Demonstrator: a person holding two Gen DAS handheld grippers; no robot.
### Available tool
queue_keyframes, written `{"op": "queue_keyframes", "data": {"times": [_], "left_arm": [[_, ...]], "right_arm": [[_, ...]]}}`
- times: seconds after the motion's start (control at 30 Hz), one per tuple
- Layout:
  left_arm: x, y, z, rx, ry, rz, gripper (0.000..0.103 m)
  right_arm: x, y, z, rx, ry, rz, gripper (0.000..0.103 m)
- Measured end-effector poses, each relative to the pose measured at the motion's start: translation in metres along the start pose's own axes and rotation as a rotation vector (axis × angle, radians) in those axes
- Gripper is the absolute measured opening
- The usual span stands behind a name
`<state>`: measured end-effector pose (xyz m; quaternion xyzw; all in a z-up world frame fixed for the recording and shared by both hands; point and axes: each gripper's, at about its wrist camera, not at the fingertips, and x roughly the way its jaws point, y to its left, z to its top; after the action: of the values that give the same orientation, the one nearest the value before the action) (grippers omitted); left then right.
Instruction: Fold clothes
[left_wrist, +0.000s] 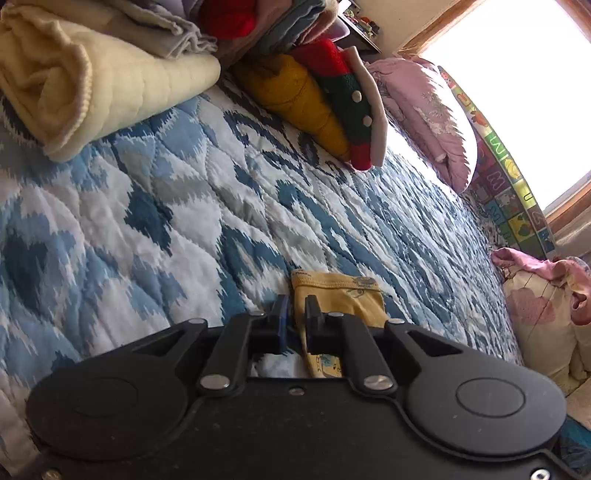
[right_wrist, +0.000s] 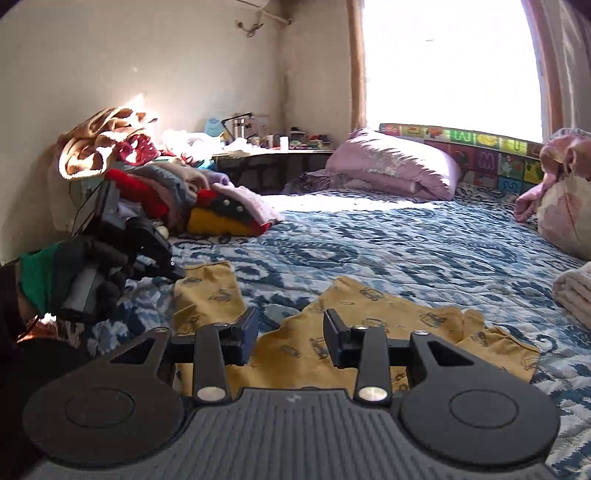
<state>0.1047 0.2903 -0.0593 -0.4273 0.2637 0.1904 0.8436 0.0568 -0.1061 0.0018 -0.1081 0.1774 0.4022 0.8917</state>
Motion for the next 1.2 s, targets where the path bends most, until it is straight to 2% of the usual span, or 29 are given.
{"op": "queue_keyframes", "data": {"times": [0.03,0.1,0.2,0.3,0.33,0.37,0.43,0.47,0.53,0.57,0.67,0.7,0.73,0.8,0.83,0.9,0.93,1.0,1.1,1.2], "left_arm": [[-0.002,-0.001,0.001,0.000,-0.003,-0.010,0.036],[-0.005,-0.002,0.002,0.000,-0.009,-0.029,0.048],[-0.002,-0.007,-0.002,0.039,0.009,-0.032,0.048],[0.002,-0.011,-0.004,0.076,0.011,-0.040,0.046],[0.004,-0.013,-0.005,0.087,0.013,-0.044,0.035],[0.008,-0.014,-0.007,0.097,0.020,-0.046,0.031],[0.013,-0.016,-0.009,0.116,0.027,-0.051,0.016],[0.014,-0.016,-0.009,0.119,0.026,-0.050,0.012],[0.016,-0.016,-0.009,0.119,0.025,-0.054,0.006],[0.017,-0.015,-0.009,0.113,0.025,-0.056,0.005],[0.021,-0.017,-0.009,0.114,0.029,-0.074,0.005],[0.022,-0.019,-0.010,0.123,0.030,-0.075,0.005],[0.023,-0.021,-0.010,0.130,0.032,-0.077,0.005],[0.025,-0.025,-0.013,0.140,0.039,-0.084,0.005],[0.025,-0.026,-0.014,0.143,0.040,-0.085,0.005],[0.026,-0.027,-0.015,0.148,0.039,-0.083,0.005],[0.026,-0.027,-0.015,0.146,0.039,-0.084,0.005],[0.027,-0.025,-0.015,0.130,0.042,-0.090,0.005],[0.027,-0.023,-0.015,0.115,0.043,-0.096,0.005],[0.027,-0.023,-0.015,0.115,0.043,-0.097,0.005]], "right_arm": [[0.004,0.025,-0.003,-0.079,0.031,0.022,0.038],[0.012,0.068,-0.011,-0.235,0.069,0.016,0.038],[0.024,0.106,-0.019,-0.392,0.087,-0.047,0.039],[0.036,0.116,-0.025,-0.454,0.116,-0.109,0.039],[0.040,0.113,-0.028,-0.455,0.133,-0.108,0.038],[0.044,0.111,-0.031,-0.461,0.148,-0.107,0.038],[0.052,0.108,-0.035,-0.493,0.164,-0.135,0.032],[0.054,0.104,-0.033,-0.483,0.163,-0.154,0.031],[0.057,0.086,-0.025,-0.382,0.153,-0.183,0.013],[0.060,0.068,-0.018,-0.255,0.151,-0.186,0.012],[0.060,0.005,-0.010,0.143,0.141,-0.144,0.014],[0.058,-0.013,-0.011,0.247,0.131,-0.122,0.018],[0.056,-0.027,-0.015,0.326,0.126,-0.092,0.025],[0.050,-0.048,-0.025,0.459,0.130,-0.042,0.028],[0.046,-0.053,-0.032,0.506,0.133,-0.045,0.032],[0.036,-0.057,-0.043,0.555,0.132,-0.067,0.032],[0.030,-0.055,-0.043,0.535,0.123,-0.087,0.032],[0.021,-0.043,-0.037,0.396,0.097,-0.136,0.032],[0.006,-0.011,-0.027,0.156,0.048,-0.148,0.031],[0.011,0.027,-0.028,-0.150,0.085,-0.187,0.034]]}}
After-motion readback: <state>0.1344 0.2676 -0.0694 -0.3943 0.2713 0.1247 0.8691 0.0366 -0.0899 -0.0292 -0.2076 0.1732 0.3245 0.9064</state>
